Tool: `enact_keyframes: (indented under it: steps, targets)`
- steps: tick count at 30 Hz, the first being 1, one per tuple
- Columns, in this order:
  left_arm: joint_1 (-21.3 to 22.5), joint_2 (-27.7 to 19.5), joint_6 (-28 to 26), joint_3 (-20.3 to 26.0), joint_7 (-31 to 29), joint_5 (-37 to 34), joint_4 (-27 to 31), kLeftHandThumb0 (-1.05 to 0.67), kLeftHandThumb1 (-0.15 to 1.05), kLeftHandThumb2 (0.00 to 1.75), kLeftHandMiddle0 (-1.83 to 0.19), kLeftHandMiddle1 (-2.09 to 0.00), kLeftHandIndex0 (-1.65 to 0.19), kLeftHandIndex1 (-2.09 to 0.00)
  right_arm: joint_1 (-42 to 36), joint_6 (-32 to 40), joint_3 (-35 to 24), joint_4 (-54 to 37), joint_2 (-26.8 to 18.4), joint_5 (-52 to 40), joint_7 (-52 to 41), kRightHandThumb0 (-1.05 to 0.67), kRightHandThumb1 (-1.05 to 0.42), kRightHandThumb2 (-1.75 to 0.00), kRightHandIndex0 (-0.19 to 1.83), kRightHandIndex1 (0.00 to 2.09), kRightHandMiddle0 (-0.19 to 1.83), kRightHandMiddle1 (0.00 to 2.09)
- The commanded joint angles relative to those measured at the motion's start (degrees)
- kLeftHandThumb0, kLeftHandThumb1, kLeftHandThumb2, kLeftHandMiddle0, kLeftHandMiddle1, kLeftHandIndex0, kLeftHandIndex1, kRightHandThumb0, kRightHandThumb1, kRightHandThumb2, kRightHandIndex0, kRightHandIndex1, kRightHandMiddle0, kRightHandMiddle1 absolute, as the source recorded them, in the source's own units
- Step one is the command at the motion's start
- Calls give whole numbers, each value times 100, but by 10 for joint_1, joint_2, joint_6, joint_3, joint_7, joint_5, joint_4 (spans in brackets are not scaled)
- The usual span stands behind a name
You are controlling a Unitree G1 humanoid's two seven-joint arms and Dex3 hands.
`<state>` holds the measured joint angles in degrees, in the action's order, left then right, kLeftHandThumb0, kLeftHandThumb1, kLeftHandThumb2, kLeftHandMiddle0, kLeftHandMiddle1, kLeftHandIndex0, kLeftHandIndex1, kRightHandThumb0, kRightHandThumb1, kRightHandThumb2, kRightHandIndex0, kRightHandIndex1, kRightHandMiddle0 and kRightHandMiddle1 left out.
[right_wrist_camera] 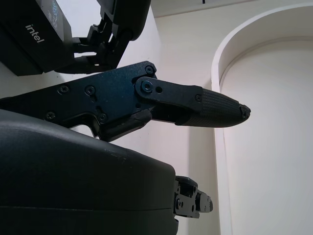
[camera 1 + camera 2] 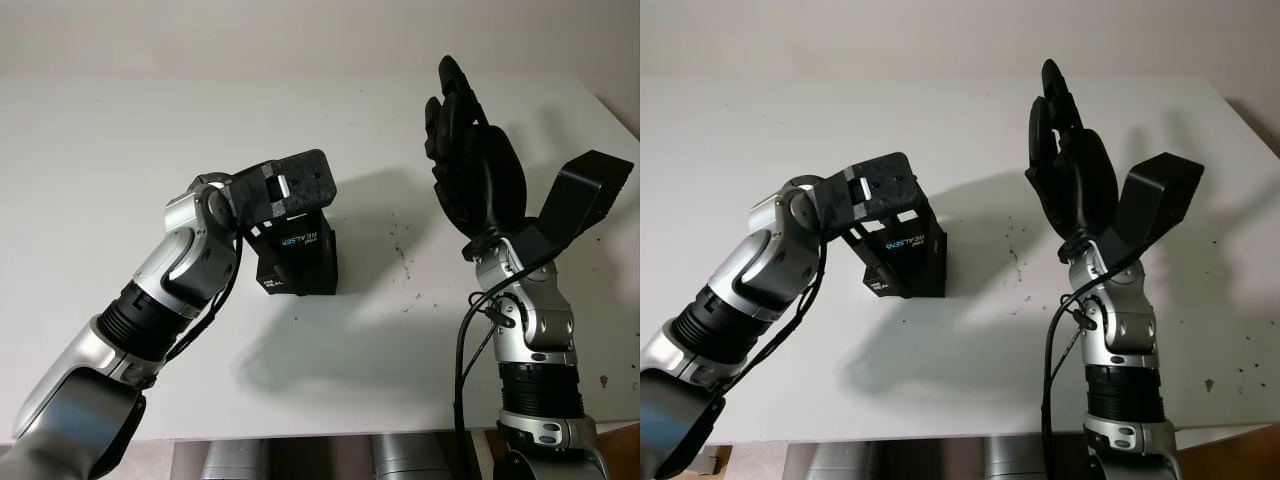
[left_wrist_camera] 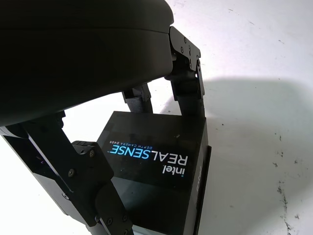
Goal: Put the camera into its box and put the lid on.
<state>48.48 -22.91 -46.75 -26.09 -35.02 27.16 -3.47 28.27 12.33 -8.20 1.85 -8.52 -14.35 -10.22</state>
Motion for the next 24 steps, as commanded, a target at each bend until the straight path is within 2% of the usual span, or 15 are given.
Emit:
enact_keyframes:
  steps: [1, 6, 11, 15, 19, 24]
  targets:
    - [15, 5, -4, -8, -5, 4, -2, -17, 96, 5, -31, -150, -34, -136, -1, -6, 0, -9, 3, -1, 2, -78, -105, -58, -19, 5, -13, 5]
    - [24, 9, -9, -9, -3, 11, -4, -16, 96, 5, -30, -148, -34, -137, -3, -4, -1, -11, 8, -4, 7, -78, -105, -57, -19, 5, -13, 5]
    - [28, 4, 11, -19, -6, 22, -12, -18, 95, 5, -30, -141, -36, -138, -7, -2, -2, -16, 11, -7, 10, -78, -105, -57, -19, 5, -12, 6]
    - [29, 3, 30, -20, -8, 27, -15, -18, 96, 5, -37, -154, -36, -141, -8, 1, -2, -20, 12, -7, 15, -77, -105, -57, -18, 5, -12, 6]
    - [30, -2, 45, -25, -14, 36, -14, -19, 96, 5, -40, -152, -36, -142, -10, -1, -1, -20, 13, -7, 14, -77, -105, -58, -19, 5, -13, 5]
    - [40, 5, 17, -26, -23, 54, -10, -18, 95, 5, -42, -147, -34, -137, -11, -13, 0, -12, 16, -5, 12, -77, -105, -59, -19, 5, -13, 5]
